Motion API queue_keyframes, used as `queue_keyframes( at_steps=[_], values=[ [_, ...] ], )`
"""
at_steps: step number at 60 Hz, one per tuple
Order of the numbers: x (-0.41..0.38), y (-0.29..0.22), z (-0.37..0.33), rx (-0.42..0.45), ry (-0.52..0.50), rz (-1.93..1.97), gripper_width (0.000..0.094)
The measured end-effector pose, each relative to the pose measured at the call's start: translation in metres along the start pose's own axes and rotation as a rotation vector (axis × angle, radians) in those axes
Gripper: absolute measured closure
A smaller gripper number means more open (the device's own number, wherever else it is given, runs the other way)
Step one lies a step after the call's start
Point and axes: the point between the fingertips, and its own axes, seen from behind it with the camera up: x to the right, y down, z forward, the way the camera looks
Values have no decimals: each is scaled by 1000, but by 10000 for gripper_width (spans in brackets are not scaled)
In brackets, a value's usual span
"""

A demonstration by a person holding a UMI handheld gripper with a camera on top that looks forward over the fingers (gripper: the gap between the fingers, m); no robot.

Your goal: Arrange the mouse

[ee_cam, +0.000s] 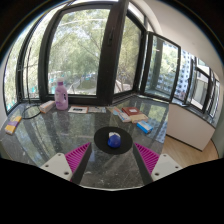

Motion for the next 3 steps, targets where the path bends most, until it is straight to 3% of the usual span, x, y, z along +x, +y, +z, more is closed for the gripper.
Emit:
queue_keyframes(
  at_steps=[3],
  values=[
    [0, 0, -3, -2, 6, -4, 86]
  ],
)
